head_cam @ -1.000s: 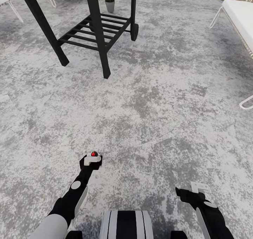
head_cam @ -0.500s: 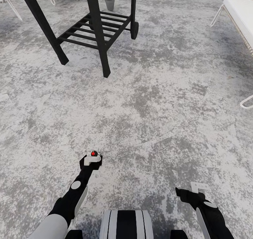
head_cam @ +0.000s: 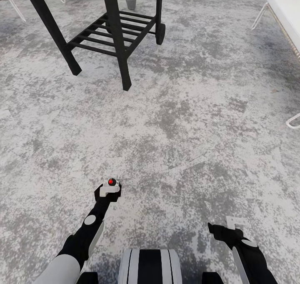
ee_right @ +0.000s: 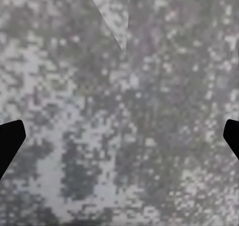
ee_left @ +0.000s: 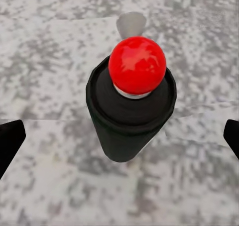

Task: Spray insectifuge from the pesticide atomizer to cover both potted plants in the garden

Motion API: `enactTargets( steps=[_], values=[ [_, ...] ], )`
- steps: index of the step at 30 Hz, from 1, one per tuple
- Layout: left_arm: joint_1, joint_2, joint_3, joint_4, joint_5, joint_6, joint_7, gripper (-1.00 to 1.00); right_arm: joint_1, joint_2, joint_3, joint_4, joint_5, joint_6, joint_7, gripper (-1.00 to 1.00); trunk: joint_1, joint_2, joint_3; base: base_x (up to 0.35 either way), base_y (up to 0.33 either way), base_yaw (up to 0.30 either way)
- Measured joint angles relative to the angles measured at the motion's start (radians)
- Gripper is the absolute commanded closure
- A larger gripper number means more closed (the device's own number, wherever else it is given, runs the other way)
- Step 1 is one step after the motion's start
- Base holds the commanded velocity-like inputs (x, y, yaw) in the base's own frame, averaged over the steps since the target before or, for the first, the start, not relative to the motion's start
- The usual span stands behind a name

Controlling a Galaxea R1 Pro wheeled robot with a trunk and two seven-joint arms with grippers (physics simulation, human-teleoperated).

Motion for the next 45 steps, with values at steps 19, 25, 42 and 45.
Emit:
enactTargets(
  steps=[19, 25, 42, 45],
  values=[
    [0.0, -0.009, 0.001, 0.0, 0.0, -0.001, 0.0, -1.0, 0.0, 0.0, -0.001, 0.0, 0.0, 0.0, 0.0, -1.0, 0.0, 0.0, 0.0, 0.015, 0.0, 0.0],
    [0.0, -0.013, 0.001, 0.0, 0.001, 0.0, 0.001, 1.0, 0.0, 0.0, -0.001, 0.0, 0.0, 0.0, 0.0, -1.0, 0.0, 0.0, 0.0, 0.0, 0.0, 0.0],
    [0.0, -0.013, 0.001, -0.001, 0.003, -0.001, 0.001, 1.0, 0.0, 0.0, -0.001, 0.0, 0.0, 0.0, 0.0, -1.0, 0.0, 0.0, 0.0, 0.0, 0.0, 0.0],
    [0.0, -0.013, 0.001, -0.001, 0.003, -0.001, 0.001, 1.0, 0.0, 0.0, -0.001, 0.0, 0.0, 0.0, 0.0, -1.0, 0.0, 0.0, 0.0, 0.0, 0.0, 0.0]
  ],
)
